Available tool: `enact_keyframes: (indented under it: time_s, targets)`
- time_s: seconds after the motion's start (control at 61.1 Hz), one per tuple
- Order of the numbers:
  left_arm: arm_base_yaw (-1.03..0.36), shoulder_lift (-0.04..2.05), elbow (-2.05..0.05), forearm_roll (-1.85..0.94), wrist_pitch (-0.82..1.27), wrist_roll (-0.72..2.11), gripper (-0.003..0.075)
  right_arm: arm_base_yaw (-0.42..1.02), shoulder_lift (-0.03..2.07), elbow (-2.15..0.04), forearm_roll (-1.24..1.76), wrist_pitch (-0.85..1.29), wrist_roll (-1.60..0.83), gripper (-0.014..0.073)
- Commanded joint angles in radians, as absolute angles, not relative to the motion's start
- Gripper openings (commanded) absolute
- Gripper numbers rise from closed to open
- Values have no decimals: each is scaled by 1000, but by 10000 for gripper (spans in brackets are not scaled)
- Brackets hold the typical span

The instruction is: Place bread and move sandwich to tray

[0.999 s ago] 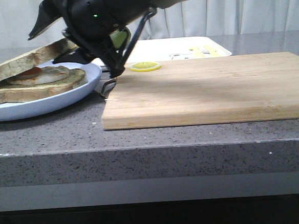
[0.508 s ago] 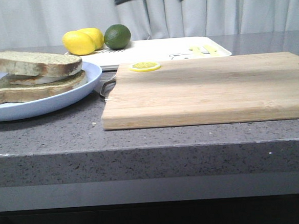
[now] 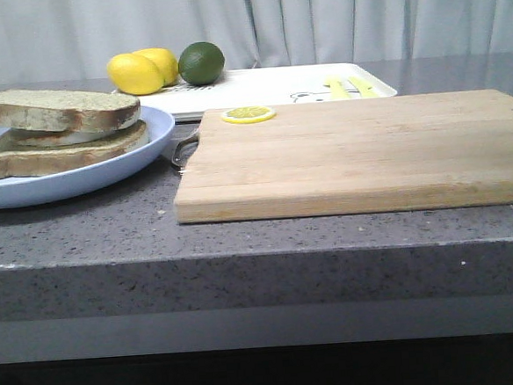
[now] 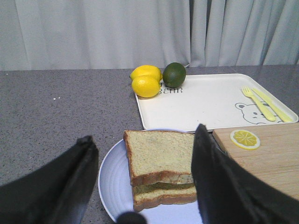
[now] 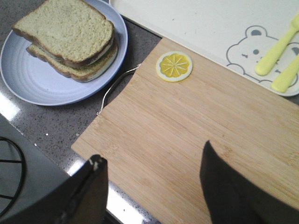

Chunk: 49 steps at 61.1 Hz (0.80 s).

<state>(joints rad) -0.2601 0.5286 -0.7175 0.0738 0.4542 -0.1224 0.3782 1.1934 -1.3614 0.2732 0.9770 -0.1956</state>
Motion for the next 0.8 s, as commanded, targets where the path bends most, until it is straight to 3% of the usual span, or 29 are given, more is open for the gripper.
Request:
enact_keyframes:
  time_s: [0.0,0.54,0.786]
  targets:
    - [-270,538,-753,76,377,-119,439,372,1090,-1333,267,903,-189,456]
    - [-270,538,-751,76,411,-119,439,372,702,-912,262,609,-190,456]
    - [-270,551,-812,130,698,-119,439,372,676,-899,262,614,-190,456]
